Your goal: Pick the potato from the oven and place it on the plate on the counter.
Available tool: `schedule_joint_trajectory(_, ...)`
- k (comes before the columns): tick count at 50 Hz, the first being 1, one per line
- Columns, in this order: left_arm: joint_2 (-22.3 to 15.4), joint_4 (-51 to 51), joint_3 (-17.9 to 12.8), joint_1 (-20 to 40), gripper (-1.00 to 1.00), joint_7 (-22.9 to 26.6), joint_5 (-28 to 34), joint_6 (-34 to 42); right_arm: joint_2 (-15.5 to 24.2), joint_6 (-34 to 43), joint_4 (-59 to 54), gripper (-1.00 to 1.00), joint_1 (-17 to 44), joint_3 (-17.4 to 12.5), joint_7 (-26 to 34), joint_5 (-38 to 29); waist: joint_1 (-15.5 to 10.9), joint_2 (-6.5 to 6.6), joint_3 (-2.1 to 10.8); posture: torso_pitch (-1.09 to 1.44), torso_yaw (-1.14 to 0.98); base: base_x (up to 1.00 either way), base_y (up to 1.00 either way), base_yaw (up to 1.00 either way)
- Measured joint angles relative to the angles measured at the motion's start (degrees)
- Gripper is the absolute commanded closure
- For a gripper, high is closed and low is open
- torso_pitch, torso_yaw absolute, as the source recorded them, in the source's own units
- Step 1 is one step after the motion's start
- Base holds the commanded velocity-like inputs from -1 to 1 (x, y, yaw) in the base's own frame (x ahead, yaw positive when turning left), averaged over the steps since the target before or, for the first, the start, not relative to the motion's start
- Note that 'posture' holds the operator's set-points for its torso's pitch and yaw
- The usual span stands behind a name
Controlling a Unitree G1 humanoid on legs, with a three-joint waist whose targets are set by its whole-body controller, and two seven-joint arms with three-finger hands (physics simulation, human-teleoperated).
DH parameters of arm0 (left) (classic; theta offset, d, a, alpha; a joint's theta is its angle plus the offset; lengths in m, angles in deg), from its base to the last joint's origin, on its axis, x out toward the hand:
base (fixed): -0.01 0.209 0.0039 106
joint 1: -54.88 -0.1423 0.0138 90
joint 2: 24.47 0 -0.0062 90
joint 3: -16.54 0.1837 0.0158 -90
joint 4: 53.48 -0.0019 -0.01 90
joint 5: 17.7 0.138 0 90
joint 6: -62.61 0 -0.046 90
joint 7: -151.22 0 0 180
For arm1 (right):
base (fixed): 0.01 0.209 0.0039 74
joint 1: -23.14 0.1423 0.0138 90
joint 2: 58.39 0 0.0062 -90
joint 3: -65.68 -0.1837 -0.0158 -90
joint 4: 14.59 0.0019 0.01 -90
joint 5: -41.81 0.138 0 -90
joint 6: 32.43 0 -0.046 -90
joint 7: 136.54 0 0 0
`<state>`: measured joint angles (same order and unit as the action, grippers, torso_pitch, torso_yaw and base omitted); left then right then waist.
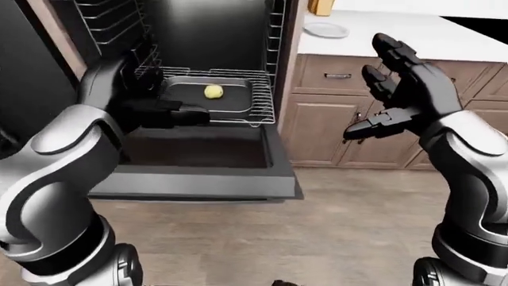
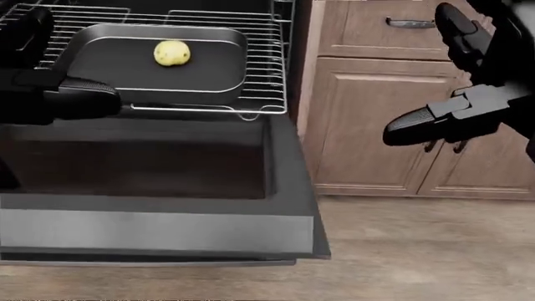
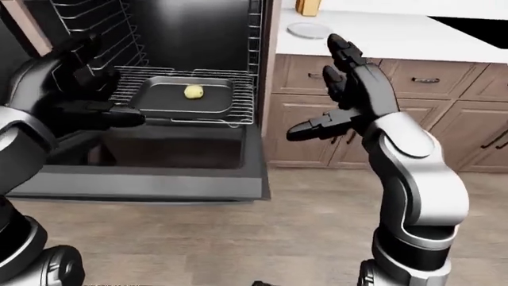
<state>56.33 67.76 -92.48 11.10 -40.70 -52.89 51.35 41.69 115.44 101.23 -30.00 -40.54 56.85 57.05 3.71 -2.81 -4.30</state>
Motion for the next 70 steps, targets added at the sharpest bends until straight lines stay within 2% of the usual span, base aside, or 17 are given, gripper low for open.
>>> schedule_joint_trajectory(2, -0.1, -1.2, 1.2, 0.4, -1.0, 0.0, -1.1, 2.0, 0.4, 2.2, -0.7, -1.0, -0.7, -0.6, 0.0, -0.3, 1.3, -0.49, -1.33, 0.0, 0.0, 0.0, -0.74, 0.0)
schedule_joint_trajectory(7, -2.1, 0.5, -0.7, 4.2, -1.0, -0.8, -2.7, 2.1, 1.4, 2.0, 2.4, -1.0, 1.6, -0.9, 0.4, 0.2, -0.2, 0.63, 1.41, 0.0, 0.0, -0.4, -0.7, 0.0)
schedule_joint_trajectory(9, -2.8, 1.2, -1.5, 4.8, -1.0, -1.2, -3.0, 1.1, 1.6, 0.9, 3.2, -1.0, 2.1, -0.9, 0.8, 0.6, -1.4, 1.89, 1.12, 0.0, 0.0, -0.54, -0.69, 0.0)
schedule_joint_trajectory(12, -3.3, 0.7, -2.1, 4.6, -1.0, -2.0, -3.2, 0.8, 1.2, 0.9, 3.2, -1.0, 2.1, -0.2, 1.1, 1.0, -3.2, 5.73, -0.12, 0.0, 0.0, -0.54, -0.73, 0.0)
schedule_joint_trajectory(16, -3.1, -1.0, -0.7, 4.1, -1.0, -2.6, -4.0, 2.5, 1.4, 3.7, 2.1, -1.0, 1.4, 0.3, 1.6, 1.5, -2.5, 6.66, 1.86, 0.0, 0.0, -0.48, -0.86, 0.0)
schedule_joint_trajectory(20, -3.6, -0.1, -0.6, 4.4, -1.0, -2.5, -5.1, 1.3, 1.4, 2.8, 3.5, -1.0, 2.6, -0.9, 1.0, 1.3, -2.5, 4.23, 1.76, 0.0, 0.0, -0.27, -0.67, 0.0)
schedule_joint_trajectory(22, -3.8, -0.5, -0.6, 5.2, -1.0, -2.8, -5.2, 0.8, 1.1, 3.0, 4.5, -1.0, 3.4, -2.1, 0.8, 2.3, -2.4, -0.21, 0.18, 0.0, 0.0, 0.0, 0.0, 0.37)
schedule_joint_trajectory(23, -3.0, -0.2, -0.3, 4.8, -1.0, -2.9, -5.4, 0.5, 1.0, 3.1, 5.0, -1.0, 2.8, -3.2, 0.6, 3.0, -2.3, -0.97, -0.41, 0.0, 0.0, 0.0, 0.0, 1.0)
schedule_joint_trajectory(26, -2.8, -1.5, 2.0, 3.7, -1.0, -2.4, -7.3, 2.4, 0.6, 5.8, 4.4, -1.0, 1.6, -3.8, -0.4, 4.6, -2.7, 0.09, 0.14, 0.0, 0.0, 0.0, 0.0, 1.0)
schedule_joint_trajectory(31, -4.2, -1.0, -0.6, 4.5, -1.0, -3.3, -7.5, 0.4, -0.1, 5.7, 4.0, -1.0, 2.6, 0.2, -0.9, 6.7, -4.8, 0.55, 2.1, 0.0, 0.0, 0.0, 0.0, 1.0)
schedule_joint_trajectory(37, -4.0, -1.2, 0.2, 2.5, -1.0, -3.9, -7.3, -1.2, -0.7, 4.2, 3.1, -1.0, 1.9, 1.7, 0.0, 6.2, -5.0, 1.99, 1.43, 0.0, 0.0, 0.0, 0.0, 1.0)
schedule_joint_trajectory(46, -3.2, -0.8, 1.2, 1.0, -1.0, -3.5, -7.1, -2.2, -2.1, 3.0, 2.5, -1.0, 1.4, 2.4, 1.0, 3.8, -5.5, 7.32, 2.06, 0.0, 0.0, 0.0, 0.0, 1.0)
schedule_joint_trajectory(51, -2.5, -1.0, 1.3, -0.5, -1.0, -3.6, -5.3, -2.3, -2.7, 2.8, 2.3, -1.0, 0.8, 3.4, 2.2, 3.7, -6.9, 4.21, 2.39, 0.0, 0.0, 0.0, 0.0, 1.0)
schedule_joint_trajectory(56, -2.1, -0.3, 1.5, -1.2, -1.0, -2.6, -4.0, -3.2, -3.3, 3.1, 2.3, -1.0, 1.9, 2.8, 2.2, 3.5, -5.6, 1.27, 0.48, 0.0, 0.0, 0.0, -0.21, 0.4)
schedule_joint_trajectory(60, -1.4, 0.0, 1.2, 0.1, -1.0, -2.5, -3.7, -1.1, -2.7, 3.1, 2.5, -1.0, 1.5, 2.9, 2.6, 3.8, -5.8, 4.84, 1.73, 0.0, 0.0, 0.0, -1.0, 0.0)
schedule_joint_trajectory(65, -1.0, -0.1, 2.0, -0.6, -1.0, -1.6, -2.4, -2.8, -2.2, 1.8, 3.0, -1.0, 0.5, 2.8, 3.2, 3.0, -6.5, 4.31, 2.02, 0.0, 0.0, 0.05, -1.0, 0.0)
schedule_joint_trajectory(70, -0.3, -0.4, 2.2, -0.8, -1.0, -1.0, -1.0, -2.0, -2.3, 1.1, 2.5, -1.0, -0.1, 4.0, 4.7, 1.1, -8.8, -0.94, 0.01, 0.0, 0.0, 0.63, -0.74, 0.0)
